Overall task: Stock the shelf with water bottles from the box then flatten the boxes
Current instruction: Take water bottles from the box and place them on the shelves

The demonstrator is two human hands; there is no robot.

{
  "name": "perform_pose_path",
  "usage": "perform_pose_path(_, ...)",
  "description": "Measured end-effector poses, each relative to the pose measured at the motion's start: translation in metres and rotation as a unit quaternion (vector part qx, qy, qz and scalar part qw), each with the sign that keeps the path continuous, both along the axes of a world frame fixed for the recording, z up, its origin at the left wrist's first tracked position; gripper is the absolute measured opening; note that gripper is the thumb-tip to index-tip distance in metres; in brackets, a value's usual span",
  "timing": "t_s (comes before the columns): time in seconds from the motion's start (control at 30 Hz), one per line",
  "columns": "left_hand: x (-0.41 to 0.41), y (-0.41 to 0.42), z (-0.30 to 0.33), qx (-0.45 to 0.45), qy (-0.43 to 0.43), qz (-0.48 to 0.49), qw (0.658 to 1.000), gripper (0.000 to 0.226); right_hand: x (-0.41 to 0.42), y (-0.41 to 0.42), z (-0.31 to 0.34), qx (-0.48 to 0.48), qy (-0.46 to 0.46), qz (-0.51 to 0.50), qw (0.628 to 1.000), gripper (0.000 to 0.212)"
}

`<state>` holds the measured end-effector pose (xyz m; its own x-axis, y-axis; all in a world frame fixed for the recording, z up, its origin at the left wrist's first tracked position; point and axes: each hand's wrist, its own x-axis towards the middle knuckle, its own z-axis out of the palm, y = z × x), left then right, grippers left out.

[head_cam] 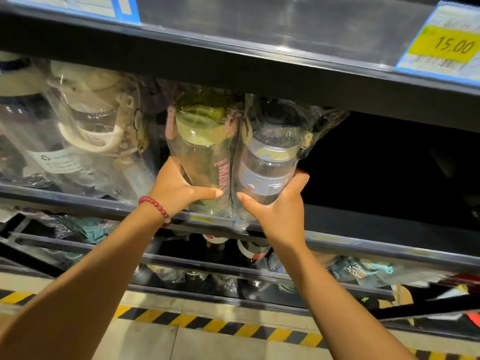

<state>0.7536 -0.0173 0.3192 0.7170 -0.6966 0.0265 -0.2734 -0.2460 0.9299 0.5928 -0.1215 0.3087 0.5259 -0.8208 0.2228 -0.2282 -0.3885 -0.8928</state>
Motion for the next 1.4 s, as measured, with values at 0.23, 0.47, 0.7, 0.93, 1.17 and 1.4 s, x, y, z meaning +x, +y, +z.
perform_pose_path(0.23, -0.016, 0.018, 0.006, 0.052, 0.012, 0.014, 0.998, 0.077, -0.005, 0.005, 0.007, 0.006, 0.021, 0.01, 1.0, 0.069)
perform_pose_path(0.47, -0.057, 0.057, 0.037, 0.107, -0.064, 0.012, 0.992, 0.084, -0.052, 0.025, 0.046, 0.006, 0.176, -0.047, 0.983, 0.084)
perform_pose_path(0.7, -0.154, 0.129, 0.067, 0.235, -0.276, -0.18, 0.914, 0.063, -0.177, 0.126, 0.067, -0.176, 0.383, -0.045, 0.906, 0.048)
perform_pose_path(0.93, -0.283, 0.184, 0.058, 0.21, -0.384, -0.427, 0.791, 0.052, -0.314, 0.265, 0.047, -0.137, 0.466, -0.154, 0.86, 0.047)
perform_pose_path(1.17, -0.393, 0.196, 0.055, 0.215, -0.415, -0.586, 0.662, 0.065, -0.417, 0.351, 0.045, -0.022, 0.461, -0.305, 0.833, 0.049)
perform_pose_path(1.4, -0.514, 0.166, 0.046, 0.199, -0.418, -0.679, 0.569, 0.064, -0.511, 0.368, 0.034, 0.087, 0.472, -0.398, 0.782, 0.034)
